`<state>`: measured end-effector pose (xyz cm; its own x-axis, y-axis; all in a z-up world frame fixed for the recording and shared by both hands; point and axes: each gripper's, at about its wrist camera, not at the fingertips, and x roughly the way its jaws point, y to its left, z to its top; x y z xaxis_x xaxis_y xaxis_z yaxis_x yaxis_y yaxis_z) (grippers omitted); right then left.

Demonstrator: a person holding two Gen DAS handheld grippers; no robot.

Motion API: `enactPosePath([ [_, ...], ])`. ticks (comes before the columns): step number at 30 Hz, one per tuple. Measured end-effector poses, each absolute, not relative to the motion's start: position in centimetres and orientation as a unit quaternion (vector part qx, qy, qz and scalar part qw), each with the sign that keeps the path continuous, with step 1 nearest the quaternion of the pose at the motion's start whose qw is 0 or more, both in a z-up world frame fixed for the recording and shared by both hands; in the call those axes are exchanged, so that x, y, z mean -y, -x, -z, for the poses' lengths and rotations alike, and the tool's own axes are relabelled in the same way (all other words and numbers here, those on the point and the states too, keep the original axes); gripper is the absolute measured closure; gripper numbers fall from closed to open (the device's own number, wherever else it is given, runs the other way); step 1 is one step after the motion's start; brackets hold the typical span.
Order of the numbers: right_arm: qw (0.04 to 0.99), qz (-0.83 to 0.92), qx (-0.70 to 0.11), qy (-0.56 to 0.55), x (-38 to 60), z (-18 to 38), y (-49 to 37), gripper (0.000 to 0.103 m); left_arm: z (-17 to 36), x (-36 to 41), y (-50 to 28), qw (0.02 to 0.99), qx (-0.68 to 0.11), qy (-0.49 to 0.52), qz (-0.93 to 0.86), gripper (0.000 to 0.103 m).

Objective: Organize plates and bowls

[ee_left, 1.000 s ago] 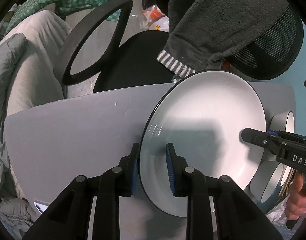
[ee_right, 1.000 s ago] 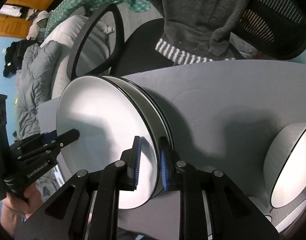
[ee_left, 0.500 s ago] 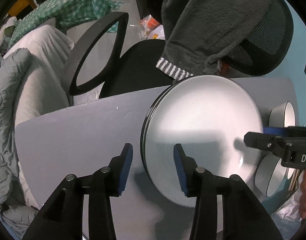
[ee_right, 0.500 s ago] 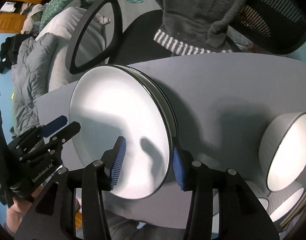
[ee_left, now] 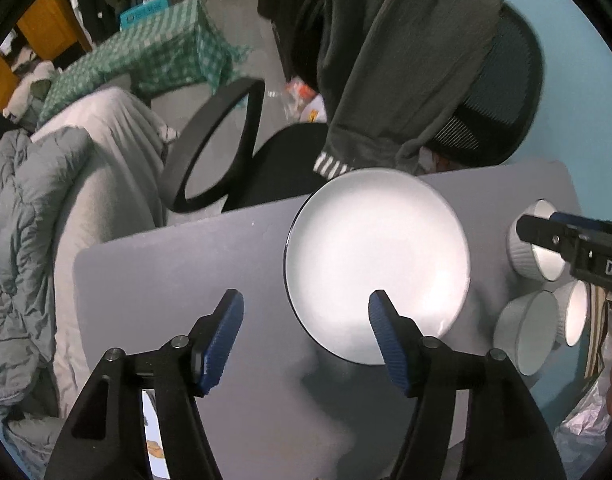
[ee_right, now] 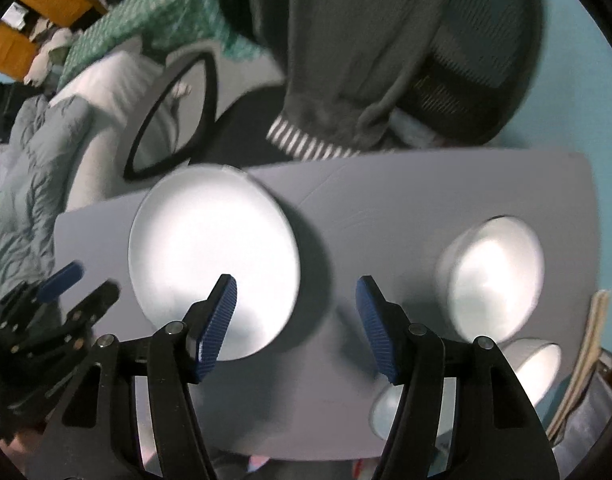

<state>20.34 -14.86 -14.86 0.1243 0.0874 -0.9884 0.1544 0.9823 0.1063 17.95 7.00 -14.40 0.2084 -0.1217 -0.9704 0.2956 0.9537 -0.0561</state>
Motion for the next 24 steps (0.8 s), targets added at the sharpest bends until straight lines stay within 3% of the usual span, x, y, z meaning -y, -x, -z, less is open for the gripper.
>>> enactPosePath([
  [16,0.819,0.088,-0.561,-0.083,17.4,4.9,-12.9,0.039,5.2,-4.2,-11.8,0.818,-0.543,-0.065,0.179,0.034],
  [20,0.825,0.109,-0.547,-0.085,18.4,3.6,-10.9,0.039,4.0,-2.6,-10.2,0.821,-0.529,-0.075,0.201,0.027],
  [24,0.831,0.124,-0.537,-0.080,19.2,2.4,-9.1,0.039,3.0,-1.0,-8.9,0.820,-0.520,-0.083,0.224,0.027],
])
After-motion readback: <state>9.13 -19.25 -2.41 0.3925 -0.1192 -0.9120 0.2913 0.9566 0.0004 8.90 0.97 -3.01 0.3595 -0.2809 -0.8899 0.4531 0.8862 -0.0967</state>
